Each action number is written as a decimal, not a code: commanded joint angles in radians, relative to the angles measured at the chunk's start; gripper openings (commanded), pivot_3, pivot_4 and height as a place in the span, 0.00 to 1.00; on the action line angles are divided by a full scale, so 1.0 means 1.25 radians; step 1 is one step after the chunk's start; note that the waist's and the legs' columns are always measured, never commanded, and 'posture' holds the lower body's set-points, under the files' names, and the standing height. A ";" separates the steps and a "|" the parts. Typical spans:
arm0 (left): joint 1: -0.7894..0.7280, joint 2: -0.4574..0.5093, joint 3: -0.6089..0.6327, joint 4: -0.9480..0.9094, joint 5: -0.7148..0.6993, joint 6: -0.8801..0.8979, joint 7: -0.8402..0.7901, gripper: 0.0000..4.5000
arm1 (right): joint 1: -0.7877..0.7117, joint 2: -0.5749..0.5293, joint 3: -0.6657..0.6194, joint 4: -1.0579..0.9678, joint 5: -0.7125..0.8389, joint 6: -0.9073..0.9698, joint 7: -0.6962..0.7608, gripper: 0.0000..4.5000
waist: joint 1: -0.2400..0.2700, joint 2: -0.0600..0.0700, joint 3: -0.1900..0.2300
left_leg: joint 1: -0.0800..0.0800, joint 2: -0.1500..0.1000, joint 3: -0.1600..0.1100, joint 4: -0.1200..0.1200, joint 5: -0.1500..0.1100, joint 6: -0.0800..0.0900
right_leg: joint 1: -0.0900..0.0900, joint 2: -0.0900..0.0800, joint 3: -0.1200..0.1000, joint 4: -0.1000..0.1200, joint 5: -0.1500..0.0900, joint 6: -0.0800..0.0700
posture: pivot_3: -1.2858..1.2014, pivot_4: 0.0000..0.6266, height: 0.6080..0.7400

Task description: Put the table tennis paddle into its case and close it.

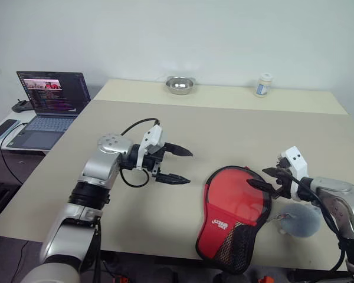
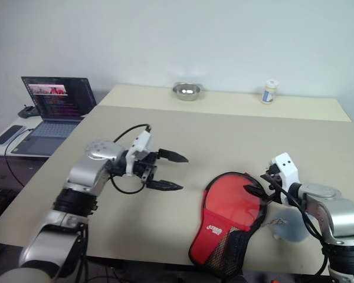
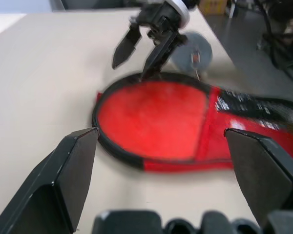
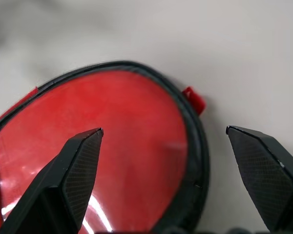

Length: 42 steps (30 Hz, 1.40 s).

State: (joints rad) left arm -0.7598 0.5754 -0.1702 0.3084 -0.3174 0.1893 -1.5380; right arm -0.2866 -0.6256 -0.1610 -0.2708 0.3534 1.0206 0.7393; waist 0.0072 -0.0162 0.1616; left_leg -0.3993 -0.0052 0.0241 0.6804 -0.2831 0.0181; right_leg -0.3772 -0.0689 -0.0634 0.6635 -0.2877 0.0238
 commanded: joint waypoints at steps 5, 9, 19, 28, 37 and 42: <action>0.045 0.032 -0.009 -0.080 -0.013 0.003 -0.025 1.00 | -0.020 -0.025 0.055 0.128 -0.035 -0.099 0.003 0.91 | -0.002 0.000 0.000 | 0.000 0.000 0.000 0.000 0.000 0.000 | -0.001 0.000 0.000 0.001 0.000 0.000 | 0.52 0.24 1.00; 0.058 0.035 -0.012 -0.099 -0.011 0.007 -0.012 1.00 | -0.052 -0.030 0.077 0.171 -0.030 -0.114 0.013 0.67 | -0.006 0.000 0.000 | 0.000 0.000 0.001 0.000 0.000 0.000 | -0.001 0.000 0.001 0.001 0.000 0.000 | 0.52 0.24 1.00; 0.064 0.034 -0.017 -0.116 -0.008 0.011 -0.007 1.00 | -0.142 -0.075 0.176 0.250 -0.073 -0.163 0.067 0.00 | -0.006 0.000 0.000 | 0.000 0.000 0.001 0.000 0.000 0.000 | -0.001 0.000 0.001 0.002 0.000 0.000 | 0.52 0.24 1.00; 0.059 0.018 -0.030 -0.093 0.007 -0.013 -0.007 1.00 | -0.331 -0.038 0.271 0.407 -0.165 -0.305 0.090 0.00 | -0.014 0.000 0.000 | 0.001 0.000 0.004 0.001 0.000 0.001 | -0.004 0.000 0.005 0.008 0.000 0.000 | 0.52 0.24 1.00; 0.057 0.014 -0.040 -0.077 0.013 -0.040 -0.003 1.00 | -0.428 0.048 0.327 0.492 -0.218 -0.362 0.117 0.00 | -0.013 0.000 0.001 | 0.000 0.001 0.008 0.001 0.001 0.000 | -0.009 0.000 0.010 0.011 0.000 0.000 | 0.52 0.24 1.00; 0.060 0.012 -0.043 -0.078 0.015 -0.043 0.002 1.00 | -0.425 0.075 0.350 0.511 -0.243 -0.377 0.124 0.00 | -0.013 0.000 0.001 | 0.000 0.001 0.008 0.000 0.001 0.000 | -0.010 0.000 0.010 0.010 0.000 0.000 | 0.52 0.24 1.00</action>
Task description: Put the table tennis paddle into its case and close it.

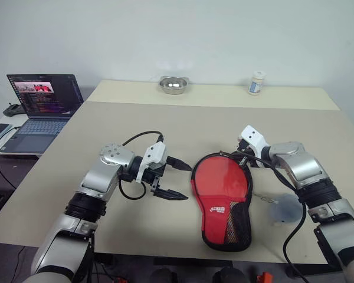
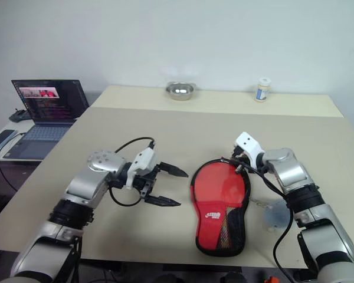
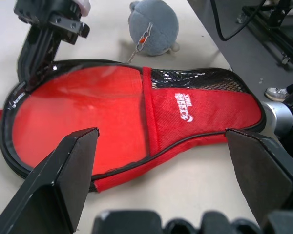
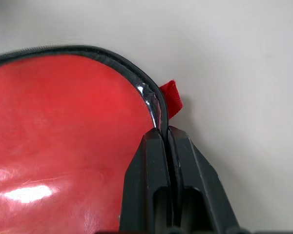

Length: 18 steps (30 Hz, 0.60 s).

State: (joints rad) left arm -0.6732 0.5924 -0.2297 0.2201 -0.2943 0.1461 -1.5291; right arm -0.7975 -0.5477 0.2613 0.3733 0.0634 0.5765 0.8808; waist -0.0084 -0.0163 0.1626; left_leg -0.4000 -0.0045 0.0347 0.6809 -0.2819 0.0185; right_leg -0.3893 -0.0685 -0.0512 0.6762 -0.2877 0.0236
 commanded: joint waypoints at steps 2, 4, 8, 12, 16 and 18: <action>-0.009 -0.003 0.003 -0.008 -0.001 -0.009 -0.003 1.00 | -0.022 0.019 0.017 0.027 -0.039 -0.036 -0.014 0.00 | -0.001 0.000 0.000 | 0.000 0.000 0.000 0.000 0.000 0.000 | 0.000 0.000 0.000 0.000 0.000 0.000 | 0.52 0.24 1.00; -0.010 -0.005 0.002 -0.009 0.000 -0.008 -0.001 1.00 | -0.026 0.018 0.021 0.049 -0.051 -0.037 -0.008 0.00 | -0.002 0.000 0.000 | 0.000 0.000 0.000 0.000 0.000 0.000 | 0.000 0.000 0.000 0.000 0.000 0.000 | 0.52 0.24 1.00; -0.014 -0.011 -0.002 -0.007 0.003 -0.010 -0.001 1.00 | -0.020 0.023 0.001 0.040 -0.031 -0.009 0.016 0.10 | -0.001 0.000 0.000 | 0.001 0.000 0.000 0.000 0.000 0.000 | 0.000 0.000 0.000 0.001 0.000 0.000 | 0.52 0.24 1.00; -0.021 -0.027 -0.010 0.005 0.008 -0.018 -0.002 1.00 | -0.026 0.031 -0.016 0.012 -0.023 0.011 0.003 0.38 | -0.001 0.000 0.000 | 0.000 0.000 0.000 0.000 0.000 0.000 | 0.000 0.000 0.000 0.001 0.000 0.000 | 0.52 0.24 1.00; -0.038 -0.063 -0.028 0.030 0.020 -0.037 0.001 1.00 | -0.045 0.036 -0.049 -0.019 -0.009 0.039 -0.013 0.70 | 0.000 0.000 0.000 | 0.000 0.000 0.000 0.000 0.000 0.000 | 0.000 0.000 0.000 0.001 0.000 0.000 | 0.52 0.24 1.00; -0.049 -0.084 -0.036 0.050 0.028 -0.050 0.004 1.00 | -0.047 0.028 -0.070 -0.059 0.003 0.061 -0.019 0.85 | 0.001 0.000 0.000 | 0.000 0.000 0.000 0.000 0.000 0.000 | 0.000 0.000 0.000 0.001 0.000 0.000 | 0.52 0.24 1.00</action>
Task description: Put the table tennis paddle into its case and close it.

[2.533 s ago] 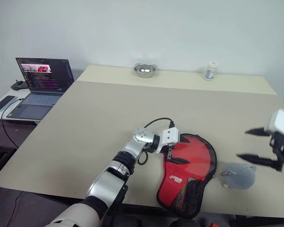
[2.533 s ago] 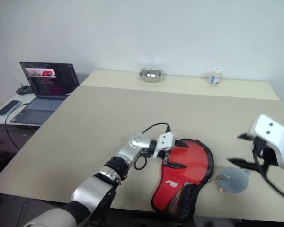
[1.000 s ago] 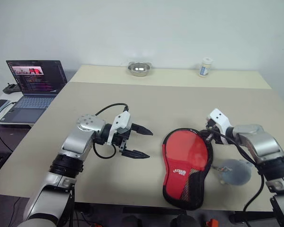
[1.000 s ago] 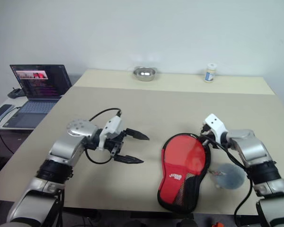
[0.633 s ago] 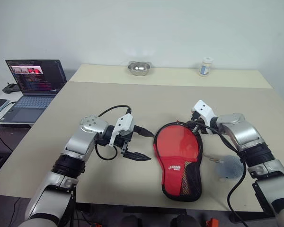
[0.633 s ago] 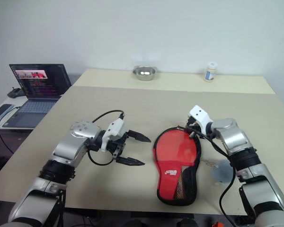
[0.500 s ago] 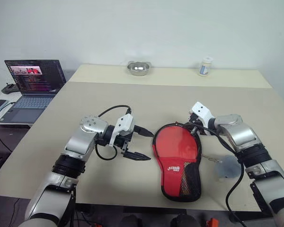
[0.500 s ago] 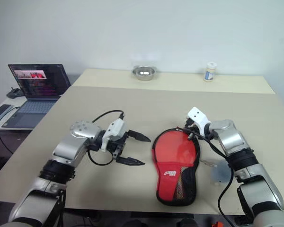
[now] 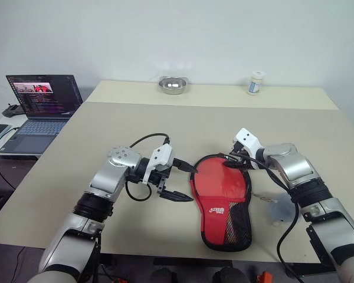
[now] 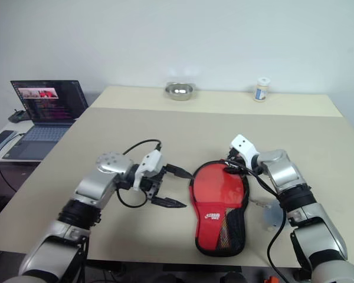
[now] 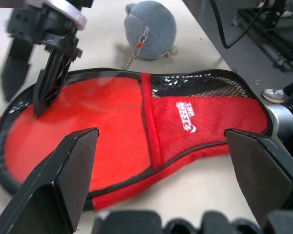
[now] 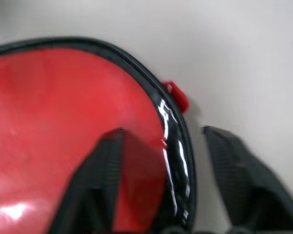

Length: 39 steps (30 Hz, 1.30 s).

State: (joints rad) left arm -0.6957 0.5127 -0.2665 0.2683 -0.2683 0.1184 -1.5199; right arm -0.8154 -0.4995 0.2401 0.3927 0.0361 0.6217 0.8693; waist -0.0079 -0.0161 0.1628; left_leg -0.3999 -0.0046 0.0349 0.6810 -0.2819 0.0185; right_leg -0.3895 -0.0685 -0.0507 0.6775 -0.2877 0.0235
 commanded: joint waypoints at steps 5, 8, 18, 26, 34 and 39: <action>-0.081 -0.090 -0.033 0.118 0.050 -0.098 0.010 1.00 | 0.037 -0.097 -0.122 -0.322 0.076 0.148 0.001 1.00 | 0.008 0.000 0.000 | -0.001 0.000 0.000 0.000 0.000 0.000 | 0.000 0.000 0.000 -0.001 0.000 0.000 | 0.52 0.24 1.00; -0.112 -0.135 -0.037 0.181 0.061 -0.113 0.021 1.00 | 0.124 -0.192 -0.151 -0.487 0.115 0.232 0.033 1.00 | 0.015 0.000 0.001 | -0.002 0.000 -0.001 0.000 0.000 0.000 | 0.000 0.000 -0.001 -0.003 0.000 0.000 | 0.52 0.24 1.00; -0.201 -0.299 -0.059 0.412 0.134 -0.255 0.044 1.00 | 0.588 -0.435 -0.522 -0.977 0.331 0.419 0.177 1.00 | 0.018 -0.001 0.002 | -0.005 -0.001 -0.004 0.000 -0.002 0.003 | 0.001 -0.001 -0.007 -0.009 0.000 0.002 | 0.52 0.24 1.00; -0.238 -0.314 -0.067 0.586 0.209 -0.341 0.057 1.00 | 0.797 -0.475 -0.567 -1.035 0.289 0.361 0.139 1.00 | 0.020 -0.002 0.002 | -0.003 -0.001 -0.006 0.000 -0.002 0.003 | 0.004 0.000 -0.009 -0.009 0.000 0.002 | 0.52 0.24 1.00; -0.241 -0.304 -0.061 0.668 0.259 -0.409 0.075 1.00 | 0.889 -0.495 -0.489 -0.924 0.160 0.166 0.079 1.00 | 0.023 -0.003 0.002 | -0.003 -0.001 -0.006 0.000 -0.002 0.003 | 0.006 0.000 -0.010 -0.010 0.000 0.002 | 0.52 0.24 1.00; -0.236 -0.307 -0.053 0.672 0.261 -0.412 0.075 1.00 | 0.893 -0.504 -0.422 -0.879 0.112 0.092 0.068 1.00 | 0.023 -0.003 0.002 | 0.000 -0.001 -0.007 0.000 -0.002 0.003 | 0.009 0.000 -0.010 -0.010 0.000 0.002 | 0.52 0.24 1.00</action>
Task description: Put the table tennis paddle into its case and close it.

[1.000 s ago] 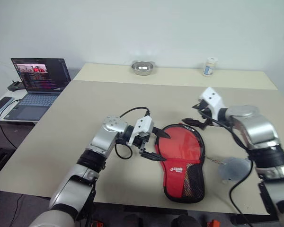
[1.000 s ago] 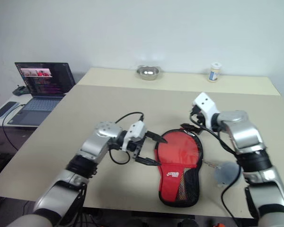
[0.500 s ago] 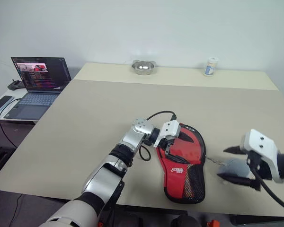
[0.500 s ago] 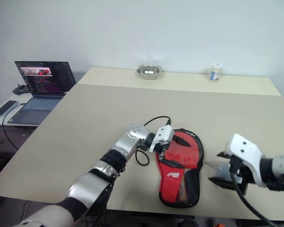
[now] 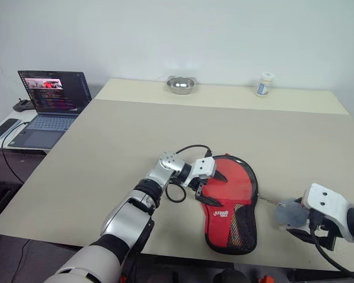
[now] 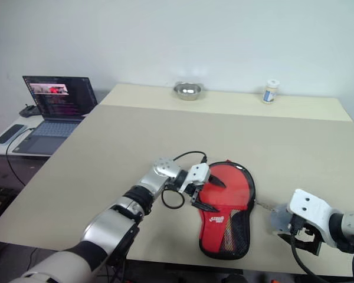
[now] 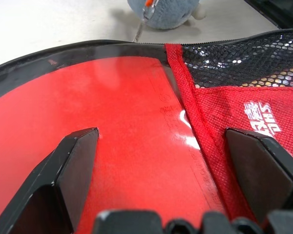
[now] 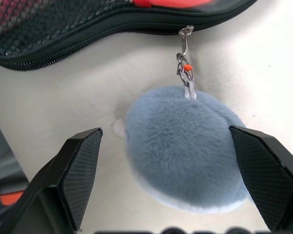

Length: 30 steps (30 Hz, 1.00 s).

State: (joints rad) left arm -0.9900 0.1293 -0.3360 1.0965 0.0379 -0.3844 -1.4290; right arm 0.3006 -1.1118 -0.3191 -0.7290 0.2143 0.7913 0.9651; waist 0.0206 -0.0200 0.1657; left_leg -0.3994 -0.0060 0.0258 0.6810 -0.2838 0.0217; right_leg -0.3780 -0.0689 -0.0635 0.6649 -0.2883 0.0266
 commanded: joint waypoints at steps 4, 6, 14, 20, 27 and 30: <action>0.005 -0.002 0.004 0.010 0.021 -0.011 0.003 1.00 | -0.020 -0.015 0.064 0.055 -0.053 -0.076 -0.019 1.00 | 0.000 0.000 0.000 | 0.000 0.000 0.000 0.000 0.000 0.000 | 0.000 0.000 0.000 0.000 0.000 0.000 | 0.52 0.24 1.00; 0.008 -0.007 0.006 0.012 0.018 -0.006 -0.005 1.00 | -0.036 -0.014 0.083 0.071 -0.070 -0.088 -0.031 0.91 | 0.000 0.000 0.000 | 0.000 0.000 0.000 0.000 0.000 0.000 | 0.000 0.000 0.000 0.000 0.000 0.000 | 0.52 0.24 1.00; 0.008 -0.032 0.015 0.043 0.017 0.021 -0.048 1.00 | -0.047 -0.047 0.131 0.086 -0.159 -0.152 -0.049 0.37 | 0.001 0.000 0.000 | 0.001 0.000 -0.001 0.000 0.000 0.000 | 0.002 0.000 -0.001 -0.001 0.000 0.000 | 0.52 0.24 1.00; -0.004 -0.037 0.010 0.071 0.035 0.021 -0.077 1.00 | 0.050 -0.061 0.062 0.051 -0.193 -0.171 -0.015 0.08 | 0.004 0.000 -0.001 | 0.001 0.000 -0.002 0.000 0.000 0.000 | 0.004 0.000 -0.002 -0.002 0.000 0.000 | 0.52 0.24 1.00; -0.028 -0.056 0.004 0.119 0.072 0.018 -0.008 1.00 | 0.185 -0.035 -0.027 -0.087 -0.178 -0.129 0.053 0.05 | 0.008 0.000 -0.002 | 0.001 -0.001 -0.003 0.001 0.000 0.000 | 0.004 0.000 -0.003 -0.002 0.000 0.000 | 0.52 0.24 1.00; -0.028 -0.061 0.000 0.131 0.086 0.020 0.003 1.00 | 0.255 -0.030 -0.042 -0.170 -0.182 -0.111 0.087 0.05 | 0.013 0.000 -0.003 | 0.001 -0.002 -0.005 0.001 0.000 0.000 | 0.005 0.000 -0.004 -0.002 -0.001 0.002 | 0.52 0.24 1.00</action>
State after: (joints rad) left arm -1.0375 0.0513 -0.3074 1.2161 0.0865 -0.3780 -1.4467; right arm 0.5771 -1.1539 -0.3505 -0.8747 -0.0173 0.6300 1.0187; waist 0.0370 -0.0195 0.1624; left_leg -0.3987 -0.0086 0.0193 0.6823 -0.2839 0.0215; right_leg -0.3716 -0.0693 -0.0692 0.6621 -0.2896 0.0288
